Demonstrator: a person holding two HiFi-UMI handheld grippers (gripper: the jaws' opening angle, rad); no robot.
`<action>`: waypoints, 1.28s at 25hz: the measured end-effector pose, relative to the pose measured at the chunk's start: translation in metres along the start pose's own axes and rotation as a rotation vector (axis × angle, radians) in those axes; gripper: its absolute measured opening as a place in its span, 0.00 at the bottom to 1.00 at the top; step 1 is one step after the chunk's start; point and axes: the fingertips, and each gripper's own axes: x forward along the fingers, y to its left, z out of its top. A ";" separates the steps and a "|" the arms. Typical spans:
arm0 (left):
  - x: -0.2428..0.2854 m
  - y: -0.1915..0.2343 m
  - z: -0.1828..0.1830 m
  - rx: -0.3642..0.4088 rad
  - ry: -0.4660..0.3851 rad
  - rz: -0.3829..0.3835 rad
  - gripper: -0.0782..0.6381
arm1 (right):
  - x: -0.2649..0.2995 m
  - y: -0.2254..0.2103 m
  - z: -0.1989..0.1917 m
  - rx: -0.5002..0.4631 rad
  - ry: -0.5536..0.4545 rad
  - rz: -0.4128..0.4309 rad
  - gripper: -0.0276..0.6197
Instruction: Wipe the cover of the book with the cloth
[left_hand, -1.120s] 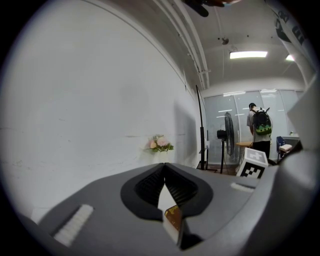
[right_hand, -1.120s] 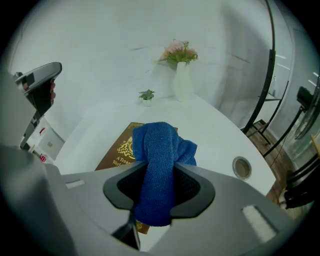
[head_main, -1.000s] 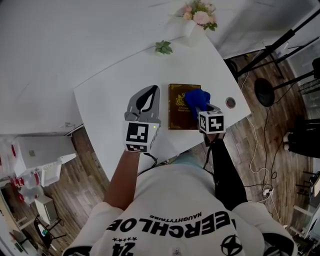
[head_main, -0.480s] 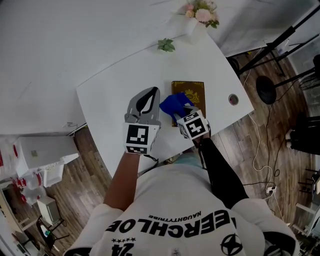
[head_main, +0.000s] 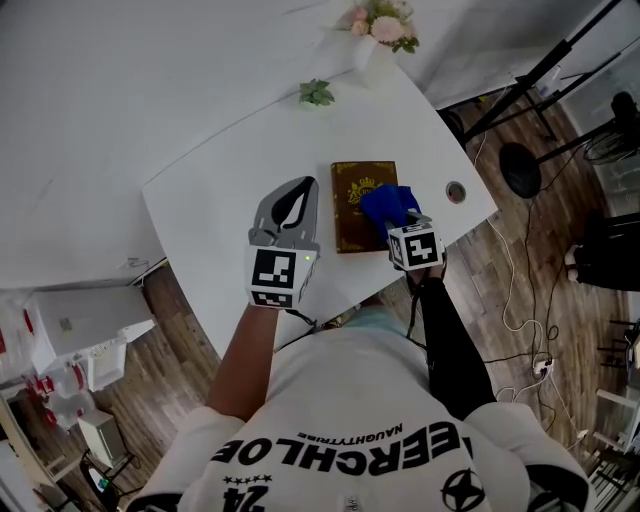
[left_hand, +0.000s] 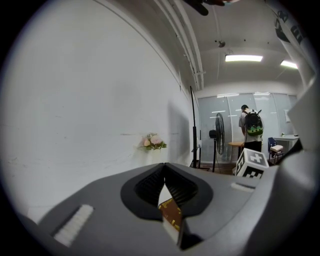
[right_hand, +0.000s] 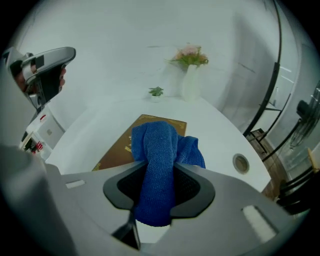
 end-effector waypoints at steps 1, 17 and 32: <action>0.000 -0.002 -0.001 -0.002 0.002 -0.006 0.19 | -0.002 -0.008 -0.003 0.019 0.000 -0.019 0.24; -0.008 -0.013 -0.012 -0.005 0.006 -0.060 0.19 | -0.001 0.118 0.009 -0.118 -0.056 0.231 0.24; -0.014 -0.020 -0.036 0.001 0.046 -0.088 0.19 | -0.023 -0.011 -0.034 0.121 -0.033 -0.041 0.24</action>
